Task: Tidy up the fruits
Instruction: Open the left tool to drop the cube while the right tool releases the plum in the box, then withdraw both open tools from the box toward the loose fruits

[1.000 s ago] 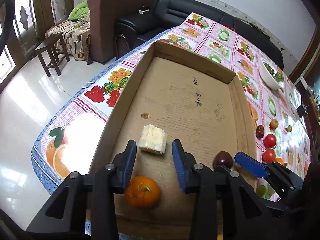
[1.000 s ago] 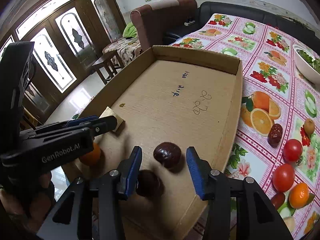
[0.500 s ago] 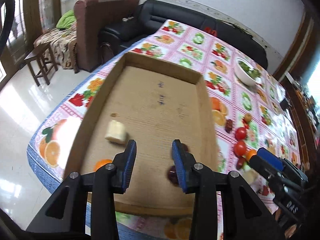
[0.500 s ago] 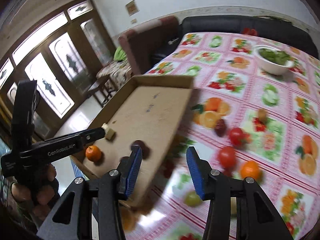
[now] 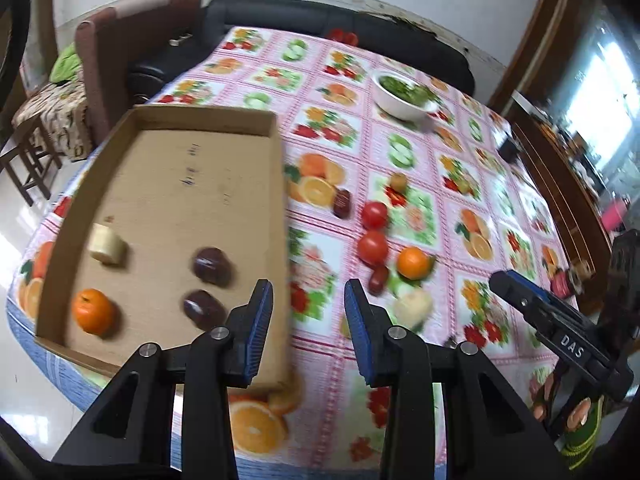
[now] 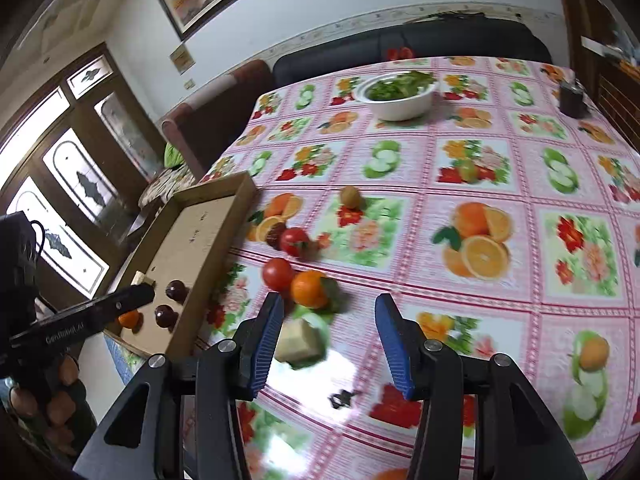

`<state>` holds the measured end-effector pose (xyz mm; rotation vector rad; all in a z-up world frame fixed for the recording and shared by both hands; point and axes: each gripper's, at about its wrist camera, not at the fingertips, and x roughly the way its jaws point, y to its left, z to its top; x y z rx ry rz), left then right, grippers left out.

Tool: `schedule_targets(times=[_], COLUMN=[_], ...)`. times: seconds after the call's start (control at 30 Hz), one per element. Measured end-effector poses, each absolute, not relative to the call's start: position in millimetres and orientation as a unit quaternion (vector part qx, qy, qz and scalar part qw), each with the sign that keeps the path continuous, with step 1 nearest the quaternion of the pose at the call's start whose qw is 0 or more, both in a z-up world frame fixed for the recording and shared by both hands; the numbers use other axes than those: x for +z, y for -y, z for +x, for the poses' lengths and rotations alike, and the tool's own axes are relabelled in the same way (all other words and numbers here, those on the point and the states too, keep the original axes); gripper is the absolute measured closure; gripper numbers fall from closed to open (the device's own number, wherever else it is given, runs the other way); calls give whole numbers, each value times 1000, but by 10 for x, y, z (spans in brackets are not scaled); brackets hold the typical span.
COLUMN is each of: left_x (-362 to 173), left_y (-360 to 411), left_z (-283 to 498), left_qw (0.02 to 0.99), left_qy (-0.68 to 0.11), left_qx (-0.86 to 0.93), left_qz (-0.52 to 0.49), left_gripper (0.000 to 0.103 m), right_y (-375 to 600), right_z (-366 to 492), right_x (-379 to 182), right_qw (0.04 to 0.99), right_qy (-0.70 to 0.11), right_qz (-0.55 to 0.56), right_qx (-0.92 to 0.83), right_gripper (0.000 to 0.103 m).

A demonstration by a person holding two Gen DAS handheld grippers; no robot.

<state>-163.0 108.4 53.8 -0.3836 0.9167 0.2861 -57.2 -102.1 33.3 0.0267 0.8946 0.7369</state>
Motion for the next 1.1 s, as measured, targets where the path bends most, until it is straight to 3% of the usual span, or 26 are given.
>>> schedule_targets(times=[0.37,1.03,1.1], left_x=[357,-103,-102], left_y=[-643,-689,-715], left_z=[-1537,-1293,-1313], left_qw=[862,846,851], left_qy=[-471,-503,-498], left_qx=[98,99,100], left_qz=[-159,-145,-136], left_gripper=[68,68,75], right_y=[1218,902,817], right_z=[-601,-629,-632], right_x=[206,43,4], right_qw=[832,816,811], right_qy=[-432,-452,-458], right_qz=[26,-4,-10], right_qx=[346,360,363], right_gripper=[52,53,53])
